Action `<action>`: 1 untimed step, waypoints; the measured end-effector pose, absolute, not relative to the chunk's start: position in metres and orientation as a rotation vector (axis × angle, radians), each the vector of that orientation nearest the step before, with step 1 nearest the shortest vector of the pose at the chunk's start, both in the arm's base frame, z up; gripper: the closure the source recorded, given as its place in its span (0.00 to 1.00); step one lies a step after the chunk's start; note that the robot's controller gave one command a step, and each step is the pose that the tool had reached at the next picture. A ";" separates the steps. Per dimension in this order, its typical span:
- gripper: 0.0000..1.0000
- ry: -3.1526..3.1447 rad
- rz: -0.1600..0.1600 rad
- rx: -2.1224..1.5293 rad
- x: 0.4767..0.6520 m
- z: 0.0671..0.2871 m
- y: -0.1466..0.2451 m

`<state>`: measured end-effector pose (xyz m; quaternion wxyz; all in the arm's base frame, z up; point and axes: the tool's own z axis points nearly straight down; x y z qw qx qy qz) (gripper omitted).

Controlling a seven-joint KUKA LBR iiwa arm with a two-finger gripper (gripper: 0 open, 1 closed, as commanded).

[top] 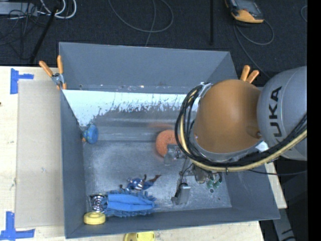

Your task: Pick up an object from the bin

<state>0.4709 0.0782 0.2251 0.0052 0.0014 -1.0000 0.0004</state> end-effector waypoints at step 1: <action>0.00 -3.140 0.000 0.000 0.473 0.229 0.078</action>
Offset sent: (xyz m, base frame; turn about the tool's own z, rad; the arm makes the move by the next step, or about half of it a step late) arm 0.0393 0.0244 -0.0885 -0.0819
